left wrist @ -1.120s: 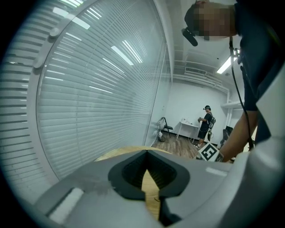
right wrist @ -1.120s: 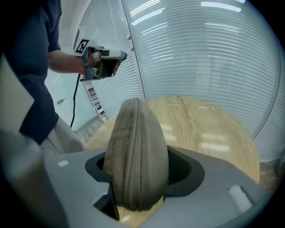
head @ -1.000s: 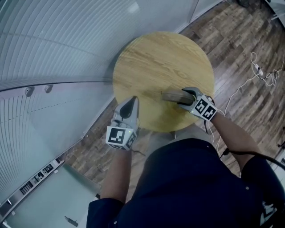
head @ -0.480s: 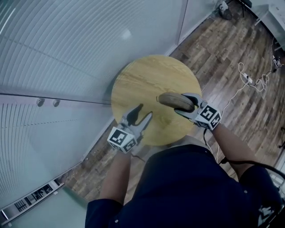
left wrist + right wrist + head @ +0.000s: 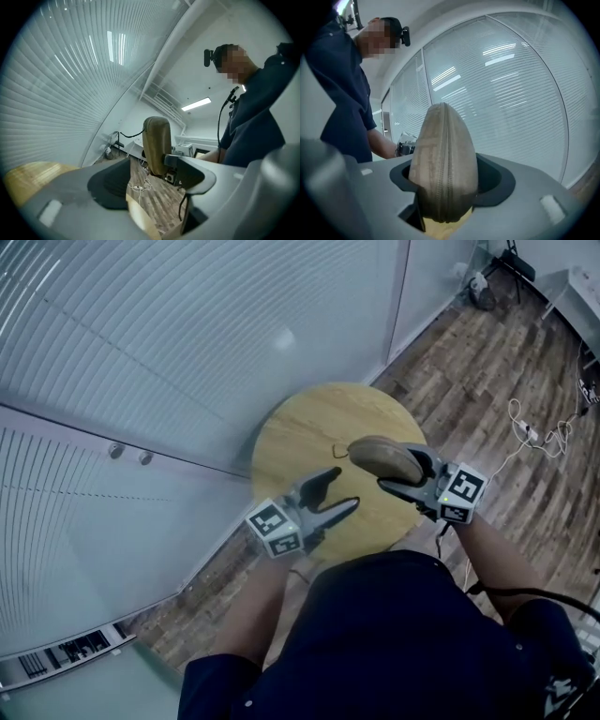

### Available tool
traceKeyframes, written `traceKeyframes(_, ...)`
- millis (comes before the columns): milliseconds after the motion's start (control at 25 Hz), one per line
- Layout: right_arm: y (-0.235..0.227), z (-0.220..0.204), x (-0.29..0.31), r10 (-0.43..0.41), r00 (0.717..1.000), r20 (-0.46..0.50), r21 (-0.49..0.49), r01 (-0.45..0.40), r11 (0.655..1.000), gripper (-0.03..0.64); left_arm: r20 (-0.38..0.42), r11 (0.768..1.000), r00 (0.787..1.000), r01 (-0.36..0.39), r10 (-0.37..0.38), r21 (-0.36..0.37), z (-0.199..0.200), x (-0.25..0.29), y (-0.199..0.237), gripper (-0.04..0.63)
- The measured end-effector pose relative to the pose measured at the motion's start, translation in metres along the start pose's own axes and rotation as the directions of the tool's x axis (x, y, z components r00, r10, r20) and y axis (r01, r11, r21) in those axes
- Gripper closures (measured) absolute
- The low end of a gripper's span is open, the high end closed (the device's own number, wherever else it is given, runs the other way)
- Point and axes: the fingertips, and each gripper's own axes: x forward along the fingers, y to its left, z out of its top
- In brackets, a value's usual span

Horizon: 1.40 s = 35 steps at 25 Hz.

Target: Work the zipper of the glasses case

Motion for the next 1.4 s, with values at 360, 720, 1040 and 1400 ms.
traceKeyframes(360,0.03,0.004,0.016,0.127,0.991,0.032,0.012,-0.127,0.992,0.318,0.074,0.996,0.993,0.092,-0.093,0.008,0.035,0.021,-0.018,0.241)
traceKeyframes(720,0.049,0.024,0.038,0.225,0.965,0.137,0.075,-0.237,0.969,0.318,0.12,0.989,0.984,0.122,-0.131,0.085,0.074,0.032,-0.034,0.239)
traceKeyframes(1040,0.068,0.047,0.044,0.308,0.921,0.24,0.109,-0.341,0.934,0.318,0.13,0.986,0.982,0.125,-0.139,0.107,0.082,0.036,-0.048,0.244)
traceKeyframes(1400,0.077,0.048,0.046,0.34,0.904,0.259,0.134,-0.383,0.914,0.314,0.038,0.98,0.993,0.107,-0.115,0.169,0.086,0.049,-0.053,0.278)
